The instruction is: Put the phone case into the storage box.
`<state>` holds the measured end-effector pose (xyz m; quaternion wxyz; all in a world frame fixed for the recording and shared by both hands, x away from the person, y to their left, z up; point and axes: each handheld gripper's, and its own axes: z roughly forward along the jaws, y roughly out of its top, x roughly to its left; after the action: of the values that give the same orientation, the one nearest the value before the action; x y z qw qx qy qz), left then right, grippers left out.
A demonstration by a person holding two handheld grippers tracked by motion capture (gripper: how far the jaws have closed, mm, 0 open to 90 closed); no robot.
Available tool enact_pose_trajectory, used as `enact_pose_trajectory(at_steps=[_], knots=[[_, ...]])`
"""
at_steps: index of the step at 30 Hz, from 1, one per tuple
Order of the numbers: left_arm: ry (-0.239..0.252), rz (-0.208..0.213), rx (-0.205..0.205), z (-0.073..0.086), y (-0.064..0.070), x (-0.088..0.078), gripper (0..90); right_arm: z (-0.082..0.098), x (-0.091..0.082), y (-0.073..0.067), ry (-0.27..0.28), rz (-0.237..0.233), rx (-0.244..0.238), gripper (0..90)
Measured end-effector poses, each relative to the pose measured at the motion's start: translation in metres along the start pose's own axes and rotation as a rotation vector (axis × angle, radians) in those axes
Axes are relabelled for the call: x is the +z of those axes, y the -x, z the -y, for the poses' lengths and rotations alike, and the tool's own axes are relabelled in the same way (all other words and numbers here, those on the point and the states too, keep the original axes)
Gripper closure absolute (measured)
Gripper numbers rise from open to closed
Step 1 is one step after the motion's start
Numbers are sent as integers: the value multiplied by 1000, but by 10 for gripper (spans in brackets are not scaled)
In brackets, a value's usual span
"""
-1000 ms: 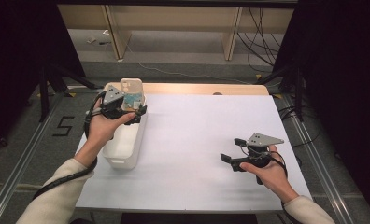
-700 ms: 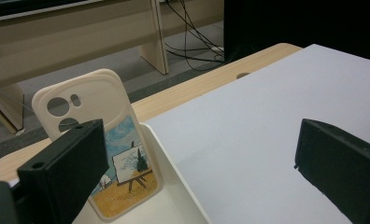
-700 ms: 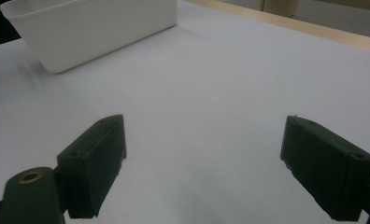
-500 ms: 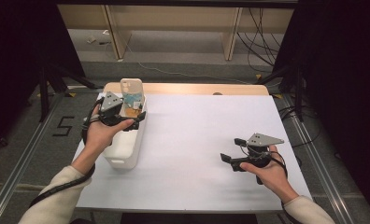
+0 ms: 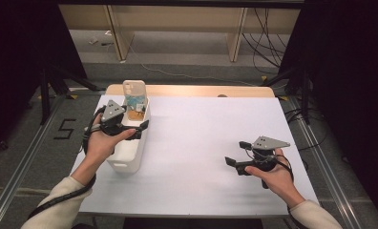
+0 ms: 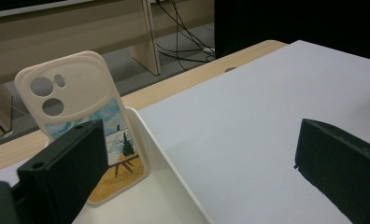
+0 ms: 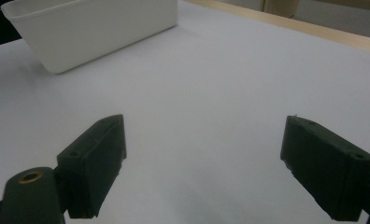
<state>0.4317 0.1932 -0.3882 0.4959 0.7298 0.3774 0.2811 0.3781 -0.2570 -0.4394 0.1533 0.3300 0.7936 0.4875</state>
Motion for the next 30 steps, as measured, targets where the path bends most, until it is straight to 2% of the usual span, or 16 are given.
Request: enact_pose_trajectory(at_steps=[30], knots=[[32,59,17,21,15,-15,16,0,0,0,1,-1,1,152]])
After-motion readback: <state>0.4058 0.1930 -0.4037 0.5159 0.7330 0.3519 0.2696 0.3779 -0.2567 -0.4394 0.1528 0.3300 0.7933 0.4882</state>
